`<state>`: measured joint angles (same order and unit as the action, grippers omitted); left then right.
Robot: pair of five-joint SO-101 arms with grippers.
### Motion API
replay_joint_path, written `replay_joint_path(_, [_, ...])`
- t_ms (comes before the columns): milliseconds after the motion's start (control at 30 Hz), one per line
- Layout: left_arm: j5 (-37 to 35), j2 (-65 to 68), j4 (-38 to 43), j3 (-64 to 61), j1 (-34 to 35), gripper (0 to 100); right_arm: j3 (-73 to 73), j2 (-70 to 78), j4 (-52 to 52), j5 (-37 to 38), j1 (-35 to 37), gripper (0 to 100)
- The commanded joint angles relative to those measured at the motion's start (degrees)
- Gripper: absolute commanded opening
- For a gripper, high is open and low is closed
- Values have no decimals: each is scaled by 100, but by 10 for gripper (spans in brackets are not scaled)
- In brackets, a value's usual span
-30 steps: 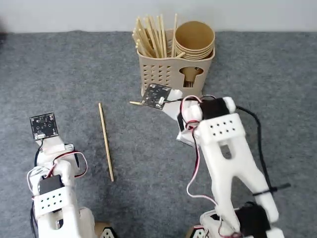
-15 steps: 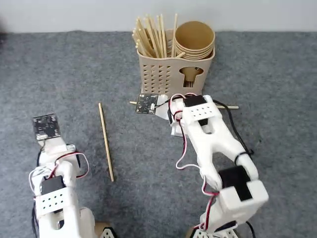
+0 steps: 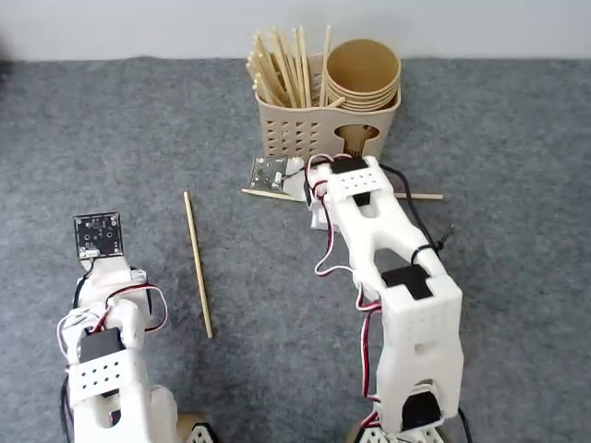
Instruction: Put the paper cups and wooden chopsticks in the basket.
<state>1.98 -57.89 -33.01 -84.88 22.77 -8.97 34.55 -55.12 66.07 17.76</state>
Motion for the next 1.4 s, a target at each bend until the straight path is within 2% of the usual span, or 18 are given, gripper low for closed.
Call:
replay_joint_path(0, [62,-105,123,40,-35,15,-615,163,66,53,-171,207])
replay_joint_path(333, [62,-105,123,40,-35,15,-1468,163,-857,53,-224,207])
replay_joint_path(700, [70,-105,123,40,-35,15,-1732,549,-224,53,-215,208])
replay_joint_path(1000, [70,-105,123,40,-35,15,-1732,884,-259,53,-207,208])
replay_joint_path(1367, [79,-105,132,48,-35,15,-1741,840,-1305,35,-75,206])
